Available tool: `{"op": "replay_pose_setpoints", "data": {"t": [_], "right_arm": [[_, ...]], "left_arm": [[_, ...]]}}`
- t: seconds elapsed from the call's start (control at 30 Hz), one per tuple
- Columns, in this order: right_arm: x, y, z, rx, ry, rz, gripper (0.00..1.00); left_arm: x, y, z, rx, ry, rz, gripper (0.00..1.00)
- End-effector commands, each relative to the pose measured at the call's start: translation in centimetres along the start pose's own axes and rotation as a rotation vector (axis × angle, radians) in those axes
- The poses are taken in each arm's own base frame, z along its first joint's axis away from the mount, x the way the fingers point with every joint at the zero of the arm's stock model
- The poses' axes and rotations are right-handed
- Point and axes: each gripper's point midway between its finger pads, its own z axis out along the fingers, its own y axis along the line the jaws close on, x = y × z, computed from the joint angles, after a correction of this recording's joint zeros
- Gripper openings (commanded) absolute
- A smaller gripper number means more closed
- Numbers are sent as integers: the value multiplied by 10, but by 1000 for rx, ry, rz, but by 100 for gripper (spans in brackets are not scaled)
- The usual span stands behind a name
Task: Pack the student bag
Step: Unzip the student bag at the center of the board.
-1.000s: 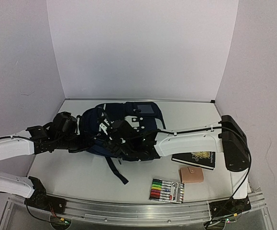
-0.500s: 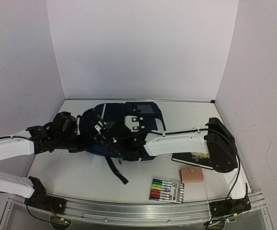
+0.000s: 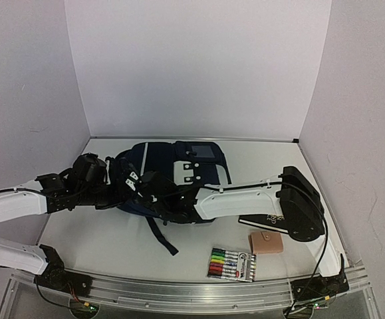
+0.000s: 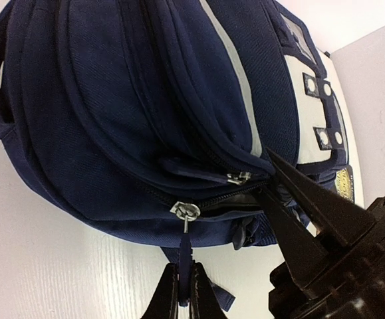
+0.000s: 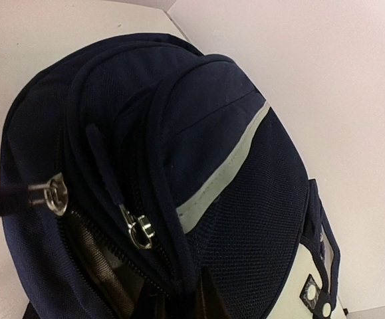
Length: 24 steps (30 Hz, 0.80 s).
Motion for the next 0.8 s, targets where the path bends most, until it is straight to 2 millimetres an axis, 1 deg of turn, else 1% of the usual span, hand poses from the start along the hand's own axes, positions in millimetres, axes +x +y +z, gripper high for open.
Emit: {"op": "replay_pose_setpoints", "data": {"t": [0.0, 0.1, 0.33, 0.47, 0.53, 0.67, 0.77], "right_arm": [[-4, -54, -9, 157, -30, 123, 0], [-1, -64, -22, 156, -50, 168, 0], [5, -83, -53, 131, -83, 273, 0], [9, -86, -67, 93, -101, 318, 0], [11, -89, -73, 79, -113, 344, 0], [16, -93, -86, 56, -136, 396, 0], [18, -93, -95, 15, -162, 425, 0]], "left_arm": [[-26, 9, -23, -80, -110, -45, 0], [-36, 17, -29, -104, -142, -57, 0], [-64, 43, -34, -165, -146, -55, 0], [-82, 46, -37, -216, -169, 19, 0], [-91, 50, -38, -245, -183, 36, 0], [-109, 68, -34, -256, -203, 8, 0], [-123, 74, -27, -222, -223, -13, 0]]}}
